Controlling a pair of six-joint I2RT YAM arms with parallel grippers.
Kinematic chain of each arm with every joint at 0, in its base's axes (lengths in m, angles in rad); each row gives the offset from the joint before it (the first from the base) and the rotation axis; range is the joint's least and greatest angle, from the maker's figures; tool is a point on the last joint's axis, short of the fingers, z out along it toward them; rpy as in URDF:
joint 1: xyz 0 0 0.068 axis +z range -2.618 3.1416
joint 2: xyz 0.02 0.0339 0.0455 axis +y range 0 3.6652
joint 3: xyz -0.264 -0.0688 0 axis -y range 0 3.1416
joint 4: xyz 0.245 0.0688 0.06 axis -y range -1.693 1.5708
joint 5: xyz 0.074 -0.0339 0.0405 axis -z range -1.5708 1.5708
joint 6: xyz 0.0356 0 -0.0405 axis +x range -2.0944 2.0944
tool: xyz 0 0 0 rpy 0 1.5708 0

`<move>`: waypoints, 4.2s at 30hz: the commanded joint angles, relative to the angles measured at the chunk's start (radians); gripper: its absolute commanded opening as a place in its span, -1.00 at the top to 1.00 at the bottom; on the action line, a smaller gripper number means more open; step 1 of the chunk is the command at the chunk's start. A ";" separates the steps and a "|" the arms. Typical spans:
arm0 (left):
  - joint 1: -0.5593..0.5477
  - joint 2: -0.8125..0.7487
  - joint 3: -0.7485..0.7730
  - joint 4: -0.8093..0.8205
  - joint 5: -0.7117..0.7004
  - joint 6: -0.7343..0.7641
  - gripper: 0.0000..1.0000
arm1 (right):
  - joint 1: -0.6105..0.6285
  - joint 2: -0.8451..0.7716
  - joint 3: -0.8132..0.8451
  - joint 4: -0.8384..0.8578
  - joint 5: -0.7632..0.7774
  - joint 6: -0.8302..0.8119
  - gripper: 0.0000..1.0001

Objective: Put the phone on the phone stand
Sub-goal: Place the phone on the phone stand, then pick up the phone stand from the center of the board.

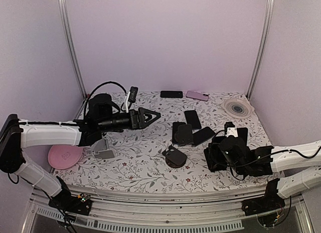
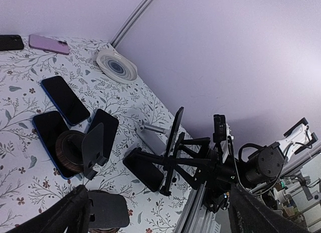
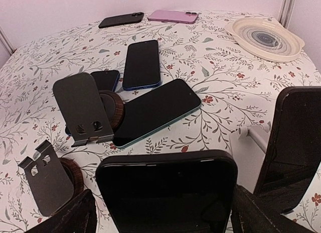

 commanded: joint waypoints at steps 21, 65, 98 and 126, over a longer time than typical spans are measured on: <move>0.014 0.038 -0.003 0.040 0.028 -0.009 -0.91 | -0.037 -0.069 0.143 -0.163 -0.081 0.017 -0.99; -0.209 0.428 0.243 -0.366 -0.324 0.147 -0.71 | -0.055 -0.127 0.309 -0.127 -0.150 -0.186 -0.98; -0.159 0.632 0.420 -0.500 -0.349 0.275 1.00 | -0.056 -0.090 0.290 -0.111 -0.196 -0.180 -0.98; -0.026 0.269 -0.013 -0.010 -0.024 0.001 1.00 | -0.056 0.003 0.358 -0.047 -0.395 -0.211 -0.98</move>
